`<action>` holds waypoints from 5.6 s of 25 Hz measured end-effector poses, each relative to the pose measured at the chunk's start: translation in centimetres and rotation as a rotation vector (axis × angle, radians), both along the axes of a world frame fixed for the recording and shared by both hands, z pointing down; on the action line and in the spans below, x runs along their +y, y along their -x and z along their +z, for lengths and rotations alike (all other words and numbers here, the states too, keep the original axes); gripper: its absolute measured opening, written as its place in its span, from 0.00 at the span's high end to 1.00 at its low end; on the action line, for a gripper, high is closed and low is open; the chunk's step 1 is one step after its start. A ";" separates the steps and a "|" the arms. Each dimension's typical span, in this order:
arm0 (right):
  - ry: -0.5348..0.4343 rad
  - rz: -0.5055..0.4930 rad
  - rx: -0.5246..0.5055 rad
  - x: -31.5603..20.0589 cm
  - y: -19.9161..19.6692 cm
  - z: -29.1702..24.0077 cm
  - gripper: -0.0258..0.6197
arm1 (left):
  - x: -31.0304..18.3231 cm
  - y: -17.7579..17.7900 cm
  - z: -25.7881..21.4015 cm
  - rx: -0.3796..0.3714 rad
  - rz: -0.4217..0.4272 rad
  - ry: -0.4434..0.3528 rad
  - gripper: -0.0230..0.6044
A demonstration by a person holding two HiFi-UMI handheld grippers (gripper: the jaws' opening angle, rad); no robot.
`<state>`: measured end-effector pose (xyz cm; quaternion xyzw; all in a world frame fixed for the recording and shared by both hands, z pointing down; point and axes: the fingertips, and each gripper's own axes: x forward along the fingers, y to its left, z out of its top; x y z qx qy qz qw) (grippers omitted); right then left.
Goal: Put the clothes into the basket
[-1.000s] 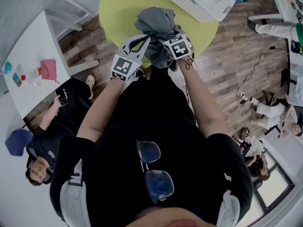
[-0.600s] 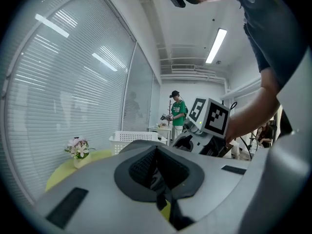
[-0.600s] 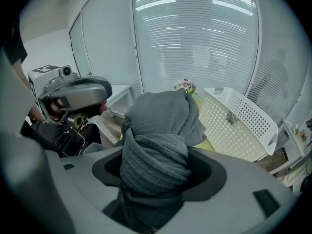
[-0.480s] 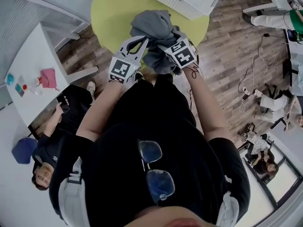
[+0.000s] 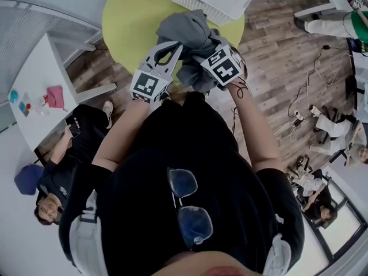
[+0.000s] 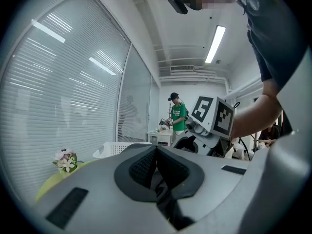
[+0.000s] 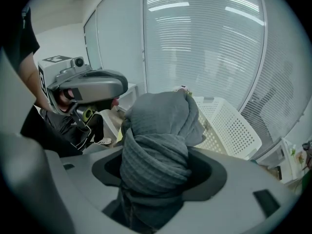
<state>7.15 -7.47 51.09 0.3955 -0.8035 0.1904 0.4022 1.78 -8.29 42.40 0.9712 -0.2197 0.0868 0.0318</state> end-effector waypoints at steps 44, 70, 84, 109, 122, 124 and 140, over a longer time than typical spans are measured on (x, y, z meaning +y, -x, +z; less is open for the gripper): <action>-0.164 -0.137 0.255 -14.0 -9.5 -6.1 0.44 | -12.3 -8.4 -2.8 0.031 -0.028 -0.083 0.95; -0.180 -0.251 0.268 -26.7 -14.8 -2.7 0.44 | -23.7 -13.8 0.3 0.015 -0.141 -0.065 0.95; -0.100 -0.317 0.250 -30.1 -15.1 4.6 0.44 | -27.0 -15.5 4.2 -0.039 -0.179 -0.009 0.95; 0.121 -0.353 0.206 -30.1 -15.1 19.6 0.43 | -30.6 -17.2 6.5 -0.092 -0.206 0.006 0.95; 0.185 -0.322 0.198 -30.0 -15.1 21.1 0.38 | -30.4 -16.6 6.1 -0.078 -0.212 -0.001 0.95; 0.171 -0.318 0.182 -30.2 -15.0 20.0 0.38 | -30.4 -16.6 5.9 -0.075 -0.210 -0.006 0.95; -0.066 -0.167 -0.104 -29.7 -14.5 3.8 0.38 | -26.5 -15.3 1.1 -0.020 -0.183 -0.059 0.95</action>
